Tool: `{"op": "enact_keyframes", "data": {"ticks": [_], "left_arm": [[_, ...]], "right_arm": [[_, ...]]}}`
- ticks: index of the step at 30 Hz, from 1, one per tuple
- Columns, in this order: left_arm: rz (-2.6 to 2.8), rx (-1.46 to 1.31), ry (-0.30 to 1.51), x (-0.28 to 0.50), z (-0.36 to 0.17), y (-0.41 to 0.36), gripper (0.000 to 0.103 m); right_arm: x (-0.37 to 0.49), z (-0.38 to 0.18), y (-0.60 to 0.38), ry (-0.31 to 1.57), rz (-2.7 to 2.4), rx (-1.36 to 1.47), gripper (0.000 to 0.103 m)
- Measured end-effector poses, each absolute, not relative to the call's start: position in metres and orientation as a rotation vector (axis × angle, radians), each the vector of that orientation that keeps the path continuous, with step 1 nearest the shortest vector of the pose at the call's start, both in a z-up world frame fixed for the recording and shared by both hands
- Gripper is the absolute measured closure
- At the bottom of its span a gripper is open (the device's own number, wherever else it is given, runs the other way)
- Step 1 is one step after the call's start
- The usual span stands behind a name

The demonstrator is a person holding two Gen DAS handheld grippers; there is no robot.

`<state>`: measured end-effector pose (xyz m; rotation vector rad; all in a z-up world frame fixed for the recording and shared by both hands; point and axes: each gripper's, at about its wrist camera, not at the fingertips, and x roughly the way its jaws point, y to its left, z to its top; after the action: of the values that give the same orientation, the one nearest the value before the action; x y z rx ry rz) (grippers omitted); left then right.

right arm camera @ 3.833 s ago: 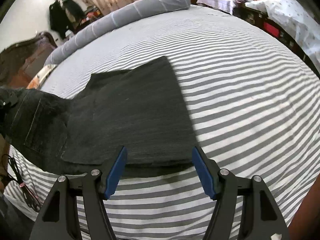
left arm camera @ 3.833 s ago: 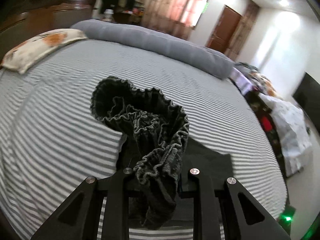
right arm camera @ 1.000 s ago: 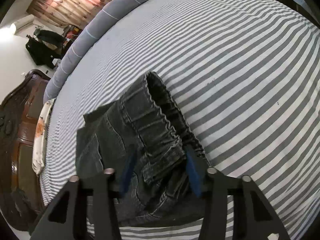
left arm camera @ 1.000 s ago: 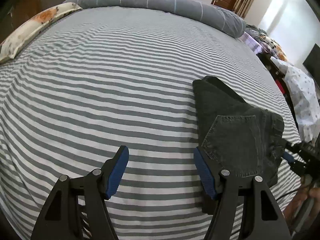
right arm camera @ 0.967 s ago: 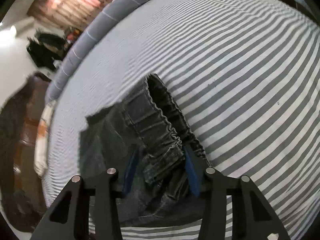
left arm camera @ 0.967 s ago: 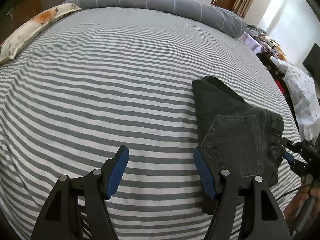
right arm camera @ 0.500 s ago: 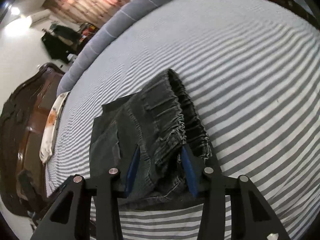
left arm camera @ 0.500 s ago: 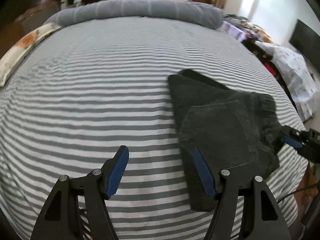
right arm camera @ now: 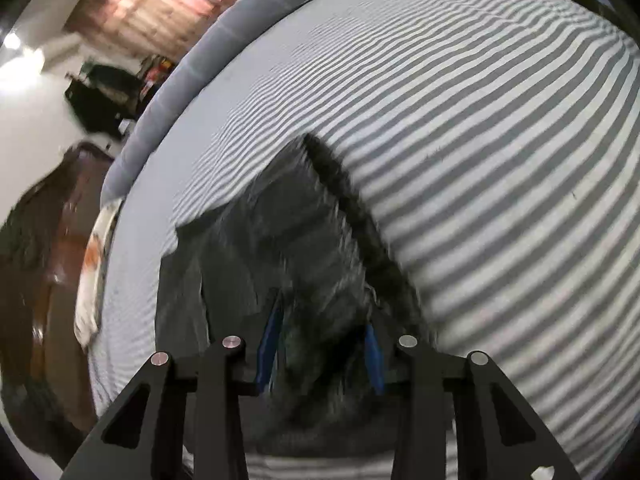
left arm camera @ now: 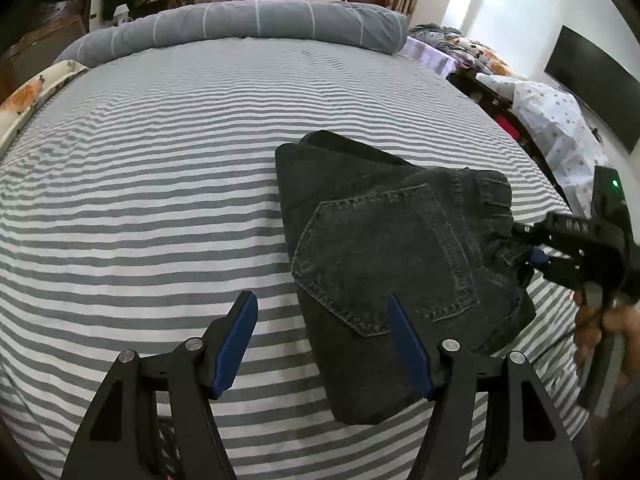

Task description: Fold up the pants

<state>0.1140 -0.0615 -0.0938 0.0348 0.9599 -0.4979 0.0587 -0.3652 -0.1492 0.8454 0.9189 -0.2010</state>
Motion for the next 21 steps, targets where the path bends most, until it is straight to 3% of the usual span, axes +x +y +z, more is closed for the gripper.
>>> {"op": "enact_keyframes", "data": {"ticks": [1, 2, 11, 21], "left_arm": [[-0.495, 0.034, 0.959, 0.114, -0.094, -0.061, 0.035], [-0.492, 0.032, 0.959, 0.114, -0.094, -0.061, 0.035], [-0.54, -0.001, 0.938, 0.111, -0.089, -0.057, 0.035], [-0.576, 0.219, 1.021, 0.1, -0.117, -0.086, 0.035]], "right_arm": [[0.059, -0.148, -0.366, 0.926, -0.204, 0.851, 0.076], [0.058, -0.145, -0.366, 0.925, -0.201, 0.844, 0.089], [0.018, -0.083, -0.35, 0.812, -0.166, 0.772, 0.092], [0.025, -0.145, -0.34, 0.967, -0.283, 0.588, 0.092]]}}
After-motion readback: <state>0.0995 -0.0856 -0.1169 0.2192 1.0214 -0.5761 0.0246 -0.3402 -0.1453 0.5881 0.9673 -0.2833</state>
